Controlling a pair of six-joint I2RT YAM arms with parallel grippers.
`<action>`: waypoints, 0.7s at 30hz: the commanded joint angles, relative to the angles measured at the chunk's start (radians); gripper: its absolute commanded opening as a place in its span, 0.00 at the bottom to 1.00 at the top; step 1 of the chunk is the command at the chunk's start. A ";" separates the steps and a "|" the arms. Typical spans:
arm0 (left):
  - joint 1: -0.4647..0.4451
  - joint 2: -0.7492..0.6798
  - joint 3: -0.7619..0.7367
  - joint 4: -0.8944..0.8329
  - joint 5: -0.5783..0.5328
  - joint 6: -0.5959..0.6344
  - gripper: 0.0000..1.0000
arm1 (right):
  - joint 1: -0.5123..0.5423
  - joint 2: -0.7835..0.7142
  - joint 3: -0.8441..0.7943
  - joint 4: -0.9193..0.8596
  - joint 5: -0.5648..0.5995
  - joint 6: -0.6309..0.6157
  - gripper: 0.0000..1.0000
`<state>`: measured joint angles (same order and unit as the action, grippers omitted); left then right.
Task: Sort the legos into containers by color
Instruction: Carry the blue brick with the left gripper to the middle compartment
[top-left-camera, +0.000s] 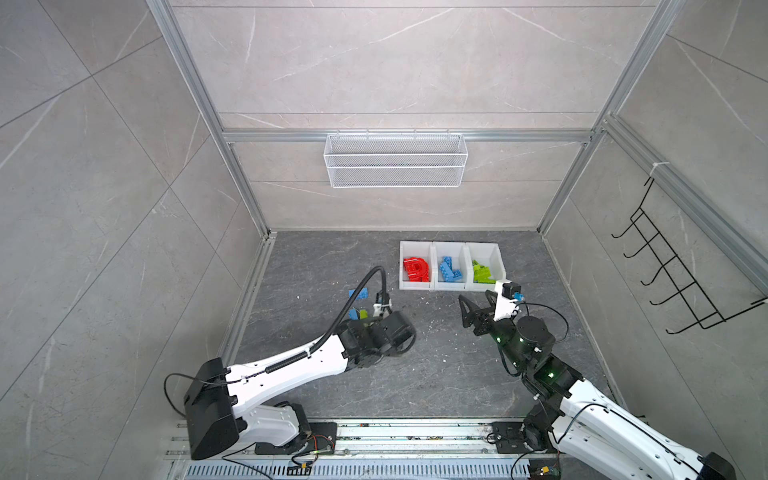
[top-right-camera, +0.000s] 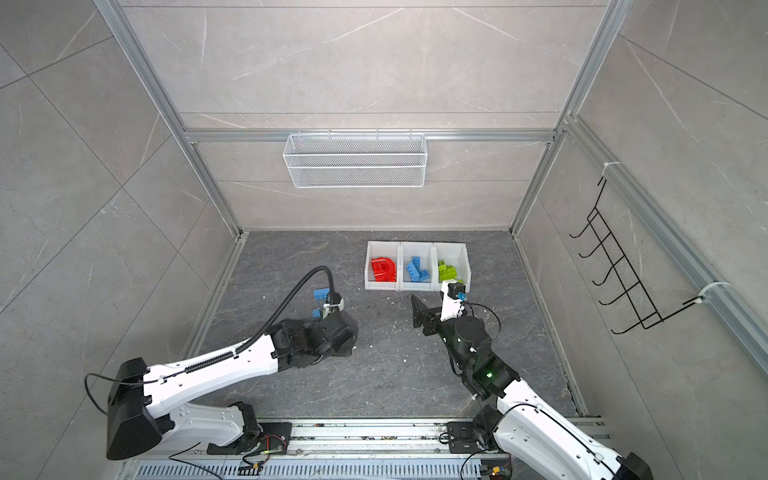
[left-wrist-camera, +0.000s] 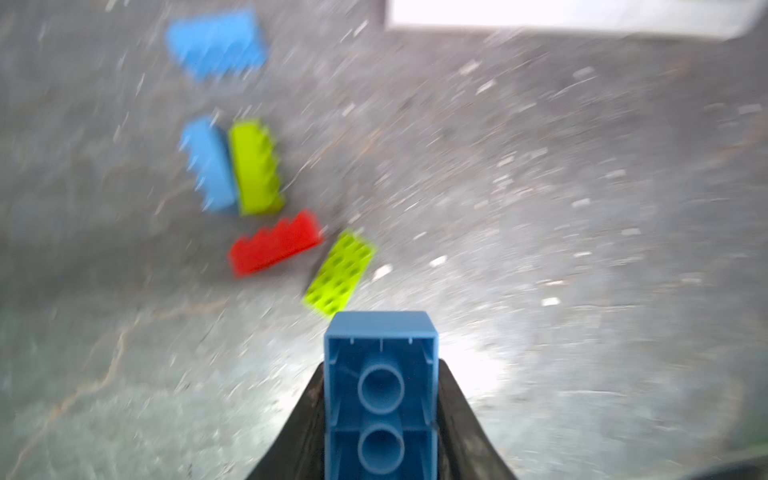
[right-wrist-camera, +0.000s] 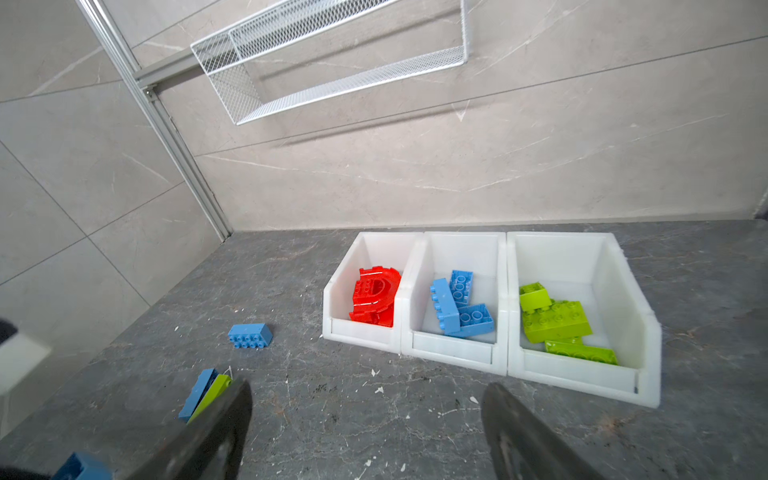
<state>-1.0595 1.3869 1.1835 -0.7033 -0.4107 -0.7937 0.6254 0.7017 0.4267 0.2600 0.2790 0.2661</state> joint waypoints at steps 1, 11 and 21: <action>0.093 0.141 0.165 0.077 0.106 0.241 0.15 | 0.001 -0.045 -0.034 0.031 0.090 0.023 0.89; 0.284 0.619 0.681 0.182 0.377 0.521 0.10 | 0.000 -0.125 -0.073 0.036 0.179 0.024 0.89; 0.286 0.935 1.029 0.257 0.562 0.657 0.12 | 0.000 -0.103 -0.061 0.041 0.130 0.022 0.89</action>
<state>-0.7662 2.2910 2.1441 -0.4953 0.0528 -0.2066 0.6250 0.5907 0.3645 0.2825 0.4232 0.2771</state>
